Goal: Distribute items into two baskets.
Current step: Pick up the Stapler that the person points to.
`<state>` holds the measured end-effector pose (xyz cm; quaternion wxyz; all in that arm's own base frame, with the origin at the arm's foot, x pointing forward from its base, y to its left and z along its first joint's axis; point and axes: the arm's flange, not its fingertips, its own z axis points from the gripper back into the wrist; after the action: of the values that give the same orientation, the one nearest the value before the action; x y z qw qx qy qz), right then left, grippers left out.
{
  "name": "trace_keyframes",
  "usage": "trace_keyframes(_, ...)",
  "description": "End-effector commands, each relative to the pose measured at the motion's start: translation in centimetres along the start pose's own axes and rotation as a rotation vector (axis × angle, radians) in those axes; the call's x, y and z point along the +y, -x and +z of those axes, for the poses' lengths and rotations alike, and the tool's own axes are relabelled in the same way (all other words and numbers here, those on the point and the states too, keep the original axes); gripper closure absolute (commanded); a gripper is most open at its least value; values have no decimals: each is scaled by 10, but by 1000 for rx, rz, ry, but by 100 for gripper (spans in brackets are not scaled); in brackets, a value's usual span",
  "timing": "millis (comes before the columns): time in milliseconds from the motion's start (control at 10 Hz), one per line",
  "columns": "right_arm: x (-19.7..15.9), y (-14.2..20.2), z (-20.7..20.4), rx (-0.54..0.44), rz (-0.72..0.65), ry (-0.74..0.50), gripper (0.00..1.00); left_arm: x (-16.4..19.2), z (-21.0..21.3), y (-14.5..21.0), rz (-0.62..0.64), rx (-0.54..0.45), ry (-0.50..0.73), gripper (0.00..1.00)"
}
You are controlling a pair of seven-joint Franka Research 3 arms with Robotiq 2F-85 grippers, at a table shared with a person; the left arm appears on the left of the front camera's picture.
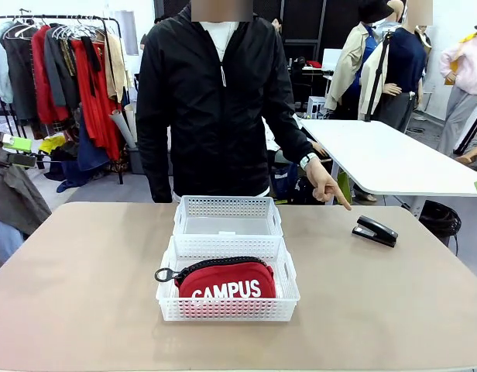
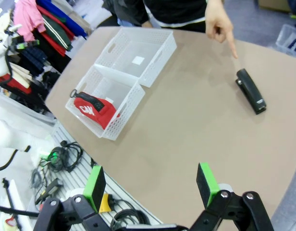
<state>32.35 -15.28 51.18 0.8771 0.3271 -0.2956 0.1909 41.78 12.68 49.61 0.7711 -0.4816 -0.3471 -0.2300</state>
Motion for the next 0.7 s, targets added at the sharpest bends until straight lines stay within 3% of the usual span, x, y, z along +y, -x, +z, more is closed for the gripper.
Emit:
trace_keyframes(0, -23, -27, -10, 121, -20, 49, 0, -1, 0, 0, -1, -3, -1, 0)
trace_keyframes(200, -51, -51, -32, 244, -1, 74, 0, -1, 0, 0, -1, -3, -1, 0)
trace_keyframes(600, -93, -83, -77, 392, 60, 91, 0, -1, 0, 0, -1, -3, -1, 0)
